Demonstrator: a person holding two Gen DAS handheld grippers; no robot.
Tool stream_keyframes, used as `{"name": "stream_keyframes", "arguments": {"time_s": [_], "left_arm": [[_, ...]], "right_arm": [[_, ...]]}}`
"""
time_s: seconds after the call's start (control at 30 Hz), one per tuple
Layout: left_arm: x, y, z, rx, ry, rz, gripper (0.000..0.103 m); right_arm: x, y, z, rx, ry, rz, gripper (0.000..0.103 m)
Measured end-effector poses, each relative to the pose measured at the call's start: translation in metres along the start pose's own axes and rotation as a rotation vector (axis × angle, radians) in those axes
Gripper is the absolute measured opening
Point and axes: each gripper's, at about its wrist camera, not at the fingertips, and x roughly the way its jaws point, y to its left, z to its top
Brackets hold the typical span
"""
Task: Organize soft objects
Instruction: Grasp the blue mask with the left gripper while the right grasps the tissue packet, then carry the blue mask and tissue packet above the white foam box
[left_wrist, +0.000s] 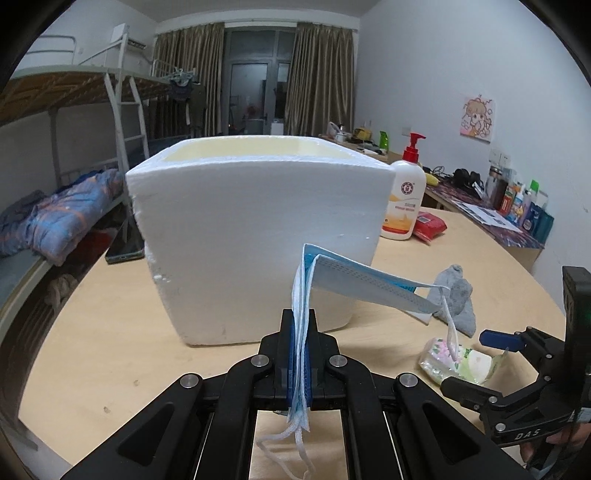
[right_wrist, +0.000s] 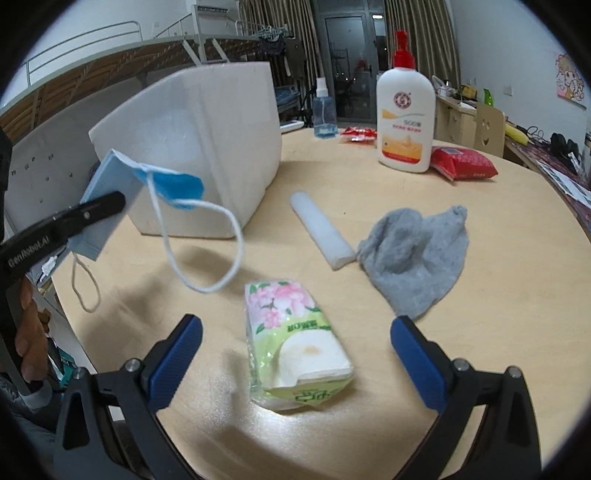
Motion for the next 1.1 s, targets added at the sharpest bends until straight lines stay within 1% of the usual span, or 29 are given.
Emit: {"name": "stream_keyframes", "arguments": {"time_s": [0.2, 0.3, 0.37, 0.4, 0.5, 0.57, 0.6, 0.67, 0.73, 0.93, 1.1], "left_arm": [[-0.002, 0.005, -0.002, -0.008, -0.005, -0.002, 0.004], [-0.003, 0.007, -0.004, -0.011, -0.005, -0.006, 0.004], [-0.003, 0.007, -0.005, -0.013, -0.004, -0.010, 0.004], [-0.002, 0.006, -0.005, -0.013, -0.002, -0.010, 0.004], [-0.002, 0.005, -0.006, -0.013, -0.002, -0.012, 0.004], [-0.003, 0.005, -0.006, -0.017, -0.006, -0.017, 0.004], [-0.003, 0.005, -0.007, -0.017, -0.008, -0.018, 0.004], [-0.004, 0.005, -0.007, -0.014, -0.009, -0.018, 0.004], [-0.004, 0.005, -0.008, -0.013, -0.007, -0.021, 0.004], [-0.008, 0.002, -0.009, -0.008, -0.013, -0.039, 0.004], [-0.018, -0.003, -0.006, 0.005, -0.041, -0.046, 0.004]], "right_arm": [[0.006, 0.006, -0.003, -0.031, 0.019, -0.039, 0.102], [0.010, 0.007, -0.005, -0.039, 0.037, -0.045, 0.088], [0.012, 0.008, -0.007, -0.044, 0.050, -0.058, 0.069], [0.011, 0.008, -0.008, -0.054, 0.048, -0.080, 0.067], [0.009, 0.008, -0.008, -0.062, 0.050, -0.100, 0.061], [0.009, 0.008, -0.008, -0.068, 0.049, -0.100, 0.048], [0.008, 0.008, -0.008, -0.068, 0.049, -0.095, 0.045], [0.007, 0.009, -0.009, -0.072, 0.046, -0.094, 0.035], [0.005, 0.009, -0.009, -0.070, 0.040, -0.092, 0.029], [-0.003, 0.002, -0.009, -0.026, 0.011, -0.082, 0.027], [-0.021, -0.002, -0.003, -0.008, -0.037, -0.091, 0.027]]}}
